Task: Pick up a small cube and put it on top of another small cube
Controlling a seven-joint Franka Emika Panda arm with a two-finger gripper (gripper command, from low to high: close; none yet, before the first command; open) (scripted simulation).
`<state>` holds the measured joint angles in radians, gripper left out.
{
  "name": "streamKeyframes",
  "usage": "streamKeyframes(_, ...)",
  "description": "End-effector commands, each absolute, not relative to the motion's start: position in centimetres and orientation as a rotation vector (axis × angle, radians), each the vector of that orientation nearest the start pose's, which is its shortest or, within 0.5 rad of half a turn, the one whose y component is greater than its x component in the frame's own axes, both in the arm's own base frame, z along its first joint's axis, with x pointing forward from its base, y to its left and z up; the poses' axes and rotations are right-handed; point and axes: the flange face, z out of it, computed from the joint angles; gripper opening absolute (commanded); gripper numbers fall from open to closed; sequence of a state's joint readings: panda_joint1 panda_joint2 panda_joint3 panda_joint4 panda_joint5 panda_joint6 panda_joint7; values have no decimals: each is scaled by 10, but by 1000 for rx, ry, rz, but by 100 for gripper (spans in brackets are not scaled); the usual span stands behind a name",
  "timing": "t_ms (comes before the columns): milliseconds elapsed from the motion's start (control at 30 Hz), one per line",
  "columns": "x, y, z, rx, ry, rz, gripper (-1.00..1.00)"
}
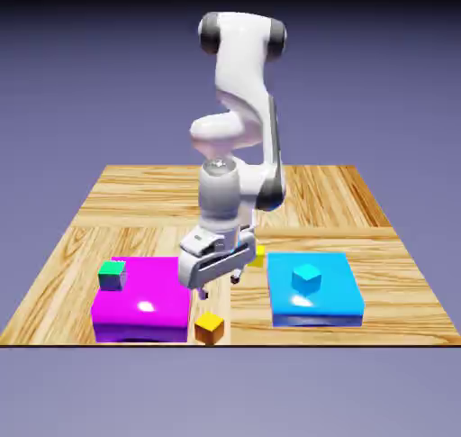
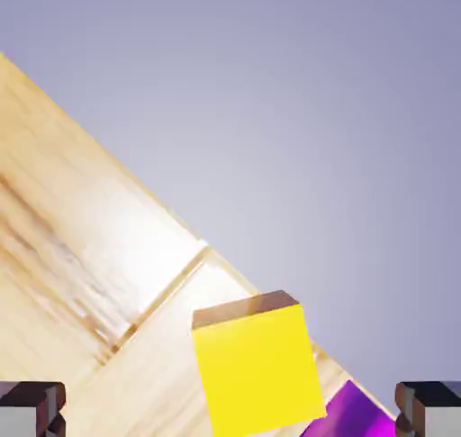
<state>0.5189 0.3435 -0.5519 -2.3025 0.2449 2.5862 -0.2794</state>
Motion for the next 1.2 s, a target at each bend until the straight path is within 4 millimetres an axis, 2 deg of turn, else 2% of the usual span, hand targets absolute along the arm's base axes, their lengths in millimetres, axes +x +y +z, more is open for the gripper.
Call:
streamKeyframes(0,529,-30,211,-3202,-159,41,0)
streamKeyframes(67,535,-33,196,-3222,-276,122,0)
streamKeyframes(133,535,-34,194,-3224,-293,133,0)
streamKeyframes(267,533,-38,130,-3225,-293,133,0)
streamKeyframes(300,532,-39,124,-3224,-293,133,0)
streamKeyframes(333,532,-39,124,-3224,-293,133,-100)
streamKeyframes(367,532,-39,124,-3224,-293,133,-100)
streamKeyframes(500,536,-34,189,-3225,-293,133,-100)
streamKeyframes(533,539,-8,199,-3202,-350,136,-100)
streamKeyframes(567,543,-3,215,-3191,-336,139,-100)
streamKeyframes(600,546,-16,233,-3191,-272,140,-100)
streamKeyframes(700,537,-121,293,-3202,102,147,-100)
streamKeyframes(800,497,-230,349,-3160,503,169,-100)
streamKeyframes(833,479,-263,352,-3145,614,173,-100)
streamKeyframes(867,474,-273,350,-3143,643,172,-100)
streamKeyframes(900,474,-273,350,-3143,643,172,-100)
streamKeyframes(1000,470,-274,294,-3142,640,171,-100)
streamKeyframes(1033,468,-275,280,-3143,643,172,-100)
streamKeyframes(1067,468,-275,280,-3143,643,172,100)
streamKeyframes(1100,468,-275,280,-3143,643,172,100)
streamKeyframes(1167,473,-273,318,-3142,639,170,100)
